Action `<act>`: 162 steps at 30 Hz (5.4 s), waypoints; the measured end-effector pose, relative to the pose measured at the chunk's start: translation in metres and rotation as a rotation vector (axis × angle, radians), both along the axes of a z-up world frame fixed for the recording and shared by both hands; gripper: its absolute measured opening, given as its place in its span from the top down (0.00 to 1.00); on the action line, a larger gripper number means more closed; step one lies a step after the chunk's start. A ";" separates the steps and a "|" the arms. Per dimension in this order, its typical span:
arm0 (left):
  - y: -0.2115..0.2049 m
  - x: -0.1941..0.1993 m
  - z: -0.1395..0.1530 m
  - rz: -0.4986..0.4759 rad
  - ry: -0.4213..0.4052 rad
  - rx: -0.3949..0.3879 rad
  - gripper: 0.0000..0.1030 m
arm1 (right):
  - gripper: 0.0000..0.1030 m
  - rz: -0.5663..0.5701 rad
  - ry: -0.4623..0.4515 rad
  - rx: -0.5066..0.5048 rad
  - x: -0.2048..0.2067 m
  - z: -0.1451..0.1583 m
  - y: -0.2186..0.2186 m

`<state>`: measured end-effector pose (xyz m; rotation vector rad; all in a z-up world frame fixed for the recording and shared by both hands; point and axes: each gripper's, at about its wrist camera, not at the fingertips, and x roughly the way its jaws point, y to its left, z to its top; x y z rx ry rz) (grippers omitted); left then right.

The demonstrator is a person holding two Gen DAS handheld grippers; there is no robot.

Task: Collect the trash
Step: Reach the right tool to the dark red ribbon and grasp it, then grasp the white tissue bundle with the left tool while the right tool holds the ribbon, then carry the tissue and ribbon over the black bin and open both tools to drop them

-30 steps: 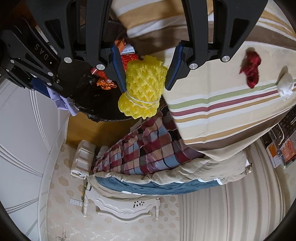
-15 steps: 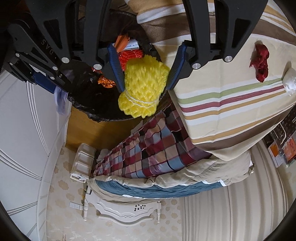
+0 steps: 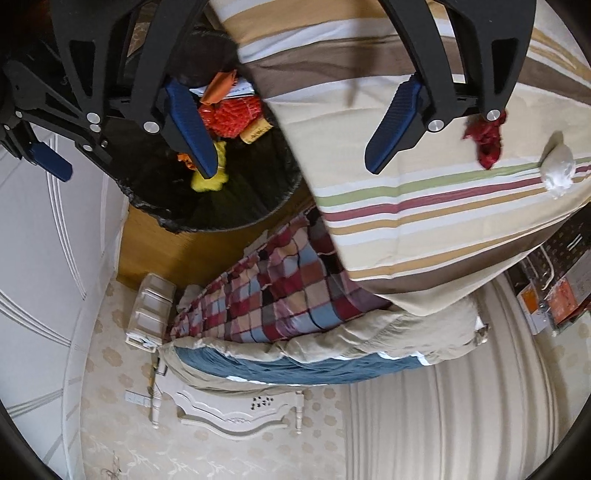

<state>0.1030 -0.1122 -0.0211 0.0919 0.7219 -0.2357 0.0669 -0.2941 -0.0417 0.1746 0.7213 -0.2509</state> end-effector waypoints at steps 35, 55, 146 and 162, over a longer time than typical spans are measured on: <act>0.267 -0.057 -0.006 0.513 0.017 0.102 0.14 | 0.06 0.444 0.046 0.040 0.013 0.014 0.240; 0.294 -0.045 -0.009 0.516 0.030 0.085 0.14 | 0.66 0.543 0.147 0.029 0.051 -0.004 0.292; 0.162 -0.072 0.009 0.183 -0.002 -0.030 0.56 | 0.71 0.418 0.019 0.050 -0.036 0.022 0.176; 0.083 -0.061 0.024 0.048 -0.051 -0.031 0.55 | 0.71 0.233 -0.015 0.057 -0.040 0.021 0.086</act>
